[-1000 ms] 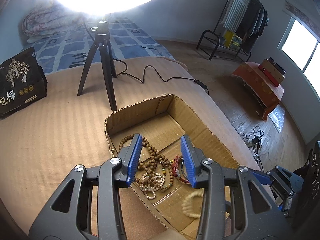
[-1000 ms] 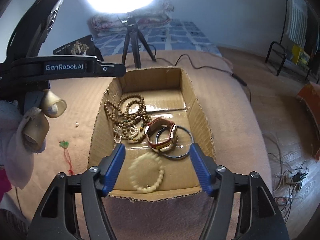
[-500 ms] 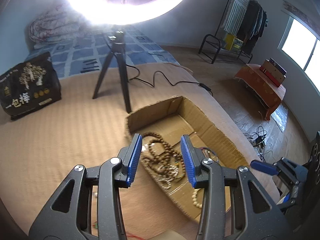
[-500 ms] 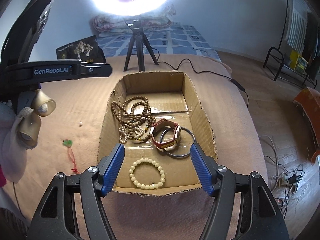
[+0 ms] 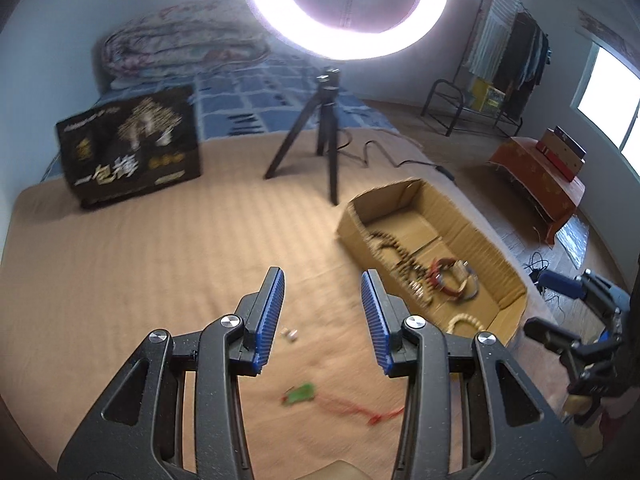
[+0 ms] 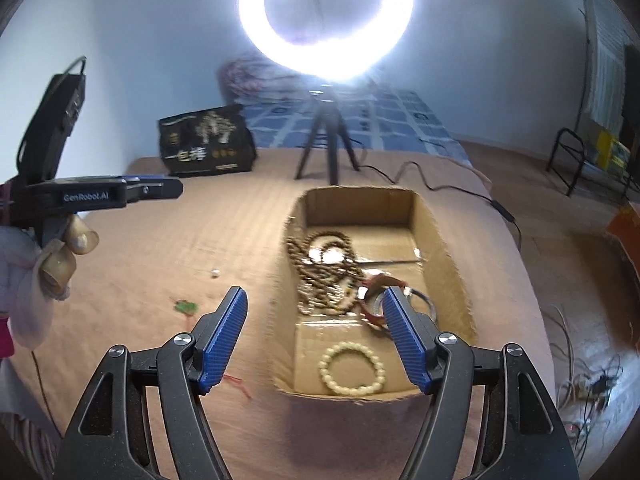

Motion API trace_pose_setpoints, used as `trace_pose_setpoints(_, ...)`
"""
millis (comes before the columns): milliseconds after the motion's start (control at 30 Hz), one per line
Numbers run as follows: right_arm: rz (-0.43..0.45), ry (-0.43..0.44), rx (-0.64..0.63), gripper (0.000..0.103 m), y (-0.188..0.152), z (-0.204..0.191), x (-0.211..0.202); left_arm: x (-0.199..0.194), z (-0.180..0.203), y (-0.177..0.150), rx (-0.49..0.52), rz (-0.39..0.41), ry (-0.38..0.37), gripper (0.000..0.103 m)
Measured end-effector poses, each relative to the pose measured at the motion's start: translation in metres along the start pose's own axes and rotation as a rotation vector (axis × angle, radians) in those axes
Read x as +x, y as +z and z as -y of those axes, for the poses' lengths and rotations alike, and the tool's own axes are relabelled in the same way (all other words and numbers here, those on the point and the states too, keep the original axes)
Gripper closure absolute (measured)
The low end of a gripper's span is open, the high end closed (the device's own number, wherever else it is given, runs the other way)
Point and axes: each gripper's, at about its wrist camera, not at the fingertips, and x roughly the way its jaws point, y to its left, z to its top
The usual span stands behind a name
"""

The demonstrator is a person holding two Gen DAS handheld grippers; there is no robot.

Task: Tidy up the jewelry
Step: 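Move the left tool to the jade pendant while the right tool approaches the pearl earring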

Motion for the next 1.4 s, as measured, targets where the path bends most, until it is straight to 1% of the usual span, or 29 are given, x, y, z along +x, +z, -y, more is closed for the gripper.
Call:
trace_pose_setpoints(133, -0.032, 0.023, -0.057, 0.033, 0.002, -0.021, 0.007, -0.006, -0.021, -0.021, -0.014, -0.021, 0.009, 0.063)
trace_pose_setpoints(300, -0.094, 0.099, -0.026, 0.033, 0.011, -0.030, 0.021, -0.005, -0.034, -0.047, -0.032, -0.050, -0.023, 0.063)
trace_pose_setpoints(467, -0.124, 0.163, 0.017, 0.033, 0.021, -0.039, 0.033, 0.003, -0.034, -0.070, -0.005, -0.085, -0.055, 0.063)
trace_pose_setpoints(600, -0.164, 0.204, 0.033, 0.033, 0.032, -0.049, 0.053, 0.011, -0.029, -0.086, 0.025, -0.109, -0.085, 0.063)
trace_pose_setpoints(700, -0.195, 0.219, 0.048, 0.033, 0.037, -0.056, 0.070, 0.017, -0.023, -0.095, 0.046, -0.126, -0.101, 0.063)
trace_pose_setpoints(767, -0.220, 0.237, 0.061, 0.037, 0.042, -0.062, 0.083, 0.021, -0.020, -0.099, 0.052, -0.136, -0.103, 0.063)
trace_pose_setpoints(833, -0.260, 0.257, 0.079, 0.046, 0.044, -0.068, 0.100, 0.026, -0.019, -0.103, 0.052, -0.144, -0.106, 0.063)
trace_pose_setpoints(967, -0.330, 0.270, 0.101, 0.056, 0.046, -0.078, 0.128, 0.033, -0.021, -0.107, 0.036, -0.143, -0.118, 0.063)
trace_pose_setpoints(1033, -0.367, 0.265, 0.117, 0.066, 0.045, -0.081, 0.143, 0.037, -0.022, -0.108, 0.032, -0.145, -0.116, 0.063)
trace_pose_setpoints(1067, -0.384, 0.265, 0.130, 0.068, 0.043, -0.082, 0.150, 0.038, -0.023, -0.108, 0.031, -0.145, -0.116, 0.063)
trace_pose_setpoints(1133, -0.409, 0.269, 0.157, 0.069, 0.040, -0.082, 0.162, 0.040, -0.022, -0.109, 0.034, -0.146, -0.105, 0.067)
trace_pose_setpoints(1200, -0.422, 0.266, 0.179, 0.070, 0.037, -0.083, 0.172, 0.042, -0.019, -0.108, 0.041, -0.141, -0.097, 0.067)
trace_pose_setpoints(1267, -0.428, 0.266, 0.186, 0.072, 0.036, -0.083, 0.177, 0.044, -0.017, -0.108, 0.052, -0.130, -0.074, 0.067)
trace_pose_setpoints(1300, -0.433, 0.262, 0.183, 0.074, 0.035, -0.085, 0.180, 0.046, -0.016, -0.107, 0.050, -0.130, -0.065, 0.067)
trace_pose_setpoints(1400, -0.436, 0.246, 0.178, 0.074, 0.036, -0.086, 0.185, 0.051, -0.015, -0.106, 0.047, -0.138, -0.059, 0.067)
